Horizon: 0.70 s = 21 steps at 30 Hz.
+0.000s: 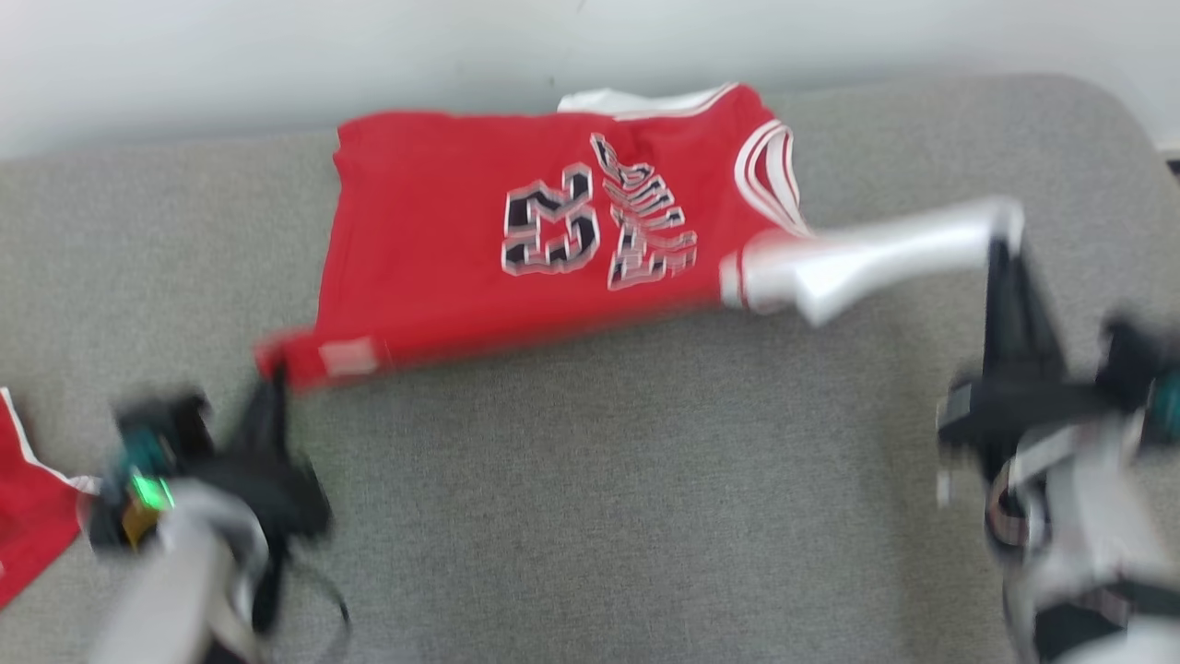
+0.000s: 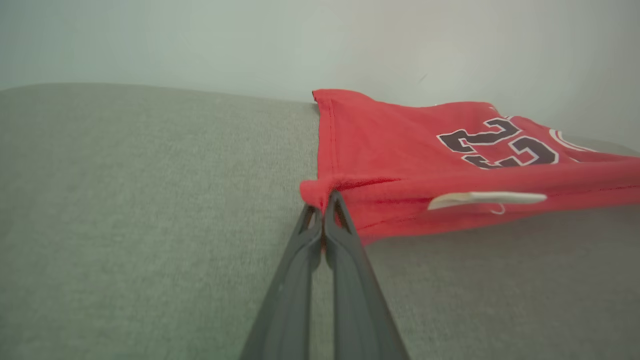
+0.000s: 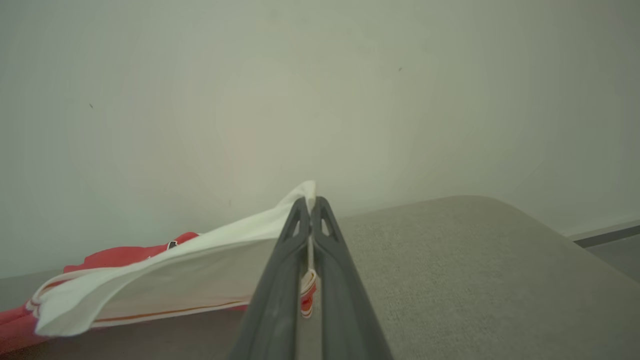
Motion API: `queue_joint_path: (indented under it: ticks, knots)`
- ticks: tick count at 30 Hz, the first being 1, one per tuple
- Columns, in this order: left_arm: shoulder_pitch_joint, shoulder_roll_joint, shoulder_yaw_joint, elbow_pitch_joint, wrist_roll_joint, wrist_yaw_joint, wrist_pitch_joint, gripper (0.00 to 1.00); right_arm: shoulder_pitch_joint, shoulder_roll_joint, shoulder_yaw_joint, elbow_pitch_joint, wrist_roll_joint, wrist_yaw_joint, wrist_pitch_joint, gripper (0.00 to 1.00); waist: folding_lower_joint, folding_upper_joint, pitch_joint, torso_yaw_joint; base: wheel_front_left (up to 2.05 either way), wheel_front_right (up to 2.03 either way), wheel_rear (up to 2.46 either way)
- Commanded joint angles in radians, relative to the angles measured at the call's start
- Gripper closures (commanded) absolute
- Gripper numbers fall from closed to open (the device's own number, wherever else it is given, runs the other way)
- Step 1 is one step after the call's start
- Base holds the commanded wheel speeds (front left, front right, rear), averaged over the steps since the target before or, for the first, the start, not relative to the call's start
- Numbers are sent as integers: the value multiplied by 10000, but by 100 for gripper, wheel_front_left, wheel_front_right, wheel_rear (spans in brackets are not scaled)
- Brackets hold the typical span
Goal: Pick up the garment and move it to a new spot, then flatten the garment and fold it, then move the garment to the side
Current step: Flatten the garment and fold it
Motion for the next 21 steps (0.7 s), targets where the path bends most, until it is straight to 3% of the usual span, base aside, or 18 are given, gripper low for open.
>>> queue_joint_path:
  ticks: [1,7,13,21]
  knots:
    - [708,-133,127,151,-119,31,-27,100,743,118,-240,-170,180,-31,-50,100,2,-1,-419,-54,0,0,0]
    - [2633,-520,561,146,205,92,-26,100,2969,175,-202,-587,-79,-31,-49,100,2,-1,-1251,-227,0,0,0]
    - [4682,-966,1425,-372,640,333,-18,100,5030,675,-493,-948,-328,-33,-51,100,2,-1,-2211,-425,0,0,0]
    - [6316,-1196,2376,-872,1209,256,-21,100,6632,928,-550,-990,-381,-33,-51,100,2,-1,-2985,-512,0,0,0]
